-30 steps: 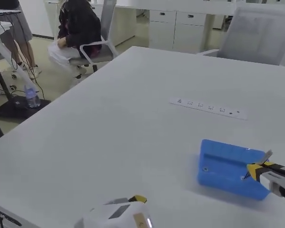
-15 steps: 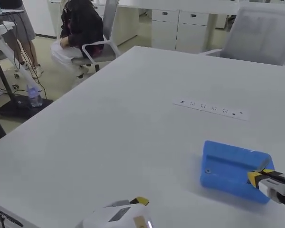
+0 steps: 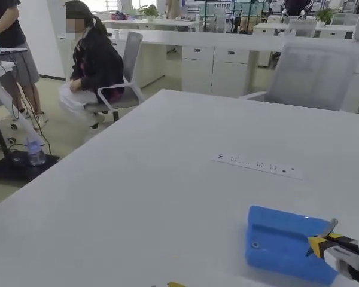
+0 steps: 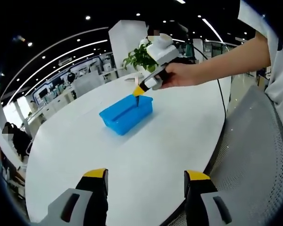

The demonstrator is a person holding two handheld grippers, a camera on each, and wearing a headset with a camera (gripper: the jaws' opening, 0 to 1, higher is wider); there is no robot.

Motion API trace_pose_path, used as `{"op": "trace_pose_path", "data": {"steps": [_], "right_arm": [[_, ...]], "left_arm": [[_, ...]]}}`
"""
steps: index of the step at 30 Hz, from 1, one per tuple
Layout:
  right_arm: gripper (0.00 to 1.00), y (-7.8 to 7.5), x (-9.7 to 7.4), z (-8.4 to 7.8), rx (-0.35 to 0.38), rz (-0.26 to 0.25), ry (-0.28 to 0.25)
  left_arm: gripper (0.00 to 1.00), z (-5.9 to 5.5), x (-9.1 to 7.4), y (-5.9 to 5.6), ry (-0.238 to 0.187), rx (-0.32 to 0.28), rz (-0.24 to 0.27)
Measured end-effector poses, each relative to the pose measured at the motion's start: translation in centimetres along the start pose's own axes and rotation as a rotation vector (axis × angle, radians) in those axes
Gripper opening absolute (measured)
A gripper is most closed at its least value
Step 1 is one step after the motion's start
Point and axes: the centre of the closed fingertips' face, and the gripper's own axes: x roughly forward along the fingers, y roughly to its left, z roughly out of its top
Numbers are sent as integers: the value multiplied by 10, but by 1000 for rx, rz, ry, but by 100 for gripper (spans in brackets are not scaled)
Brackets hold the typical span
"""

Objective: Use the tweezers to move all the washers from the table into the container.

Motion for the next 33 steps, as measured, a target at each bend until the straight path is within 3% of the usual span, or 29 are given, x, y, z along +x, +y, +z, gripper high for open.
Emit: {"op": "trace_pose_path", "data": {"steps": [3,9,15,18,21,25,30,33], "right_arm": [[3,11,-11,5,-29,35,-8],[3,34,-33,2,-108,105,3],[3,60,-53,-4,-166,205,34],[3,67,-64,1,-182,214,18],[3,81,-75,7,-181,267,6],[3,96,-84,9,-244,311,18],[3,107,-90,1,-308,364,67],[3,111,-92,-7,-349,383,100]], "left_arm": [[53,10,-3,0,-31,-23,-17],[36,36,-3,4,-76,-12,-50],[21,78,-5,-1,-157,2,-111],[17,94,-7,-4,-176,23,-133],[13,112,-9,-9,-209,13,-177],[13,134,-9,-12,-234,45,-217],[7,161,-9,-13,-289,89,-246],[5,172,-8,-14,-303,114,-268]]}}
